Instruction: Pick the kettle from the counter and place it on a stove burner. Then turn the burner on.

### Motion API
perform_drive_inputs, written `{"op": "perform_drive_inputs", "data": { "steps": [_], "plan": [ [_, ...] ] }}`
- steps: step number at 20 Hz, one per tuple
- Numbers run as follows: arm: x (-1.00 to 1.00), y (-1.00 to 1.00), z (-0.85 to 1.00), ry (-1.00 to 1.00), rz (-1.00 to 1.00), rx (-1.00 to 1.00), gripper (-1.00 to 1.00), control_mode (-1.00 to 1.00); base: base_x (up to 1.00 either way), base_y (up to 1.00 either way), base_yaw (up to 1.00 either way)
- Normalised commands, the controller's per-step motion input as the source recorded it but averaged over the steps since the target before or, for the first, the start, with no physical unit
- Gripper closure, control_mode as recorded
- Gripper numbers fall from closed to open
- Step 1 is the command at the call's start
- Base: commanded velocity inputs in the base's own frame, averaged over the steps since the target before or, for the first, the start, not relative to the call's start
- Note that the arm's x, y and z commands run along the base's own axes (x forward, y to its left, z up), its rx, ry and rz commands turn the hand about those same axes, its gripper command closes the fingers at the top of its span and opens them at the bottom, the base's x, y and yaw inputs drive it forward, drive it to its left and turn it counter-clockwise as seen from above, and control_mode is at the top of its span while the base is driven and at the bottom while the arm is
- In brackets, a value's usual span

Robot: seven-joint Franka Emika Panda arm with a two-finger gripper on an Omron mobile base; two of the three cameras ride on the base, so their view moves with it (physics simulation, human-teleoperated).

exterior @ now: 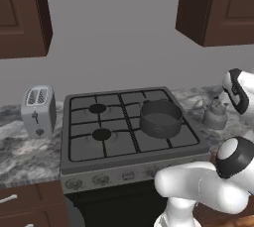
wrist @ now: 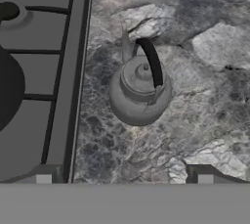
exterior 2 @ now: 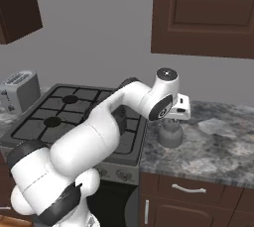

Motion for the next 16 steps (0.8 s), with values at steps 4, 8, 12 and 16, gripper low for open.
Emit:
{"op": "perform_drive_inputs", "data": {
  "steps": [4, 8, 12, 16],
  "plan": [
    [0.56, -0.03, -0.38, 0.00, 0.00, -0.04, -1.00, -1.00, 0.00, 0.00, 0.00],
    [0.50, -0.16, -0.29, 0.00, 0.00, -0.01, -1.00, -1.00, 0.00, 0.00, 0.00],
    [0.47, -0.43, -0.13, 0.00, 0.00, 0.00, -1.00, -1.00, 0.00, 0.00, 0.00],
    [0.36, -0.44, -0.06, 0.00, 0.00, 0.00, -1.00, -1.00, 0.00, 0.00, 0.00]
  ]
}}
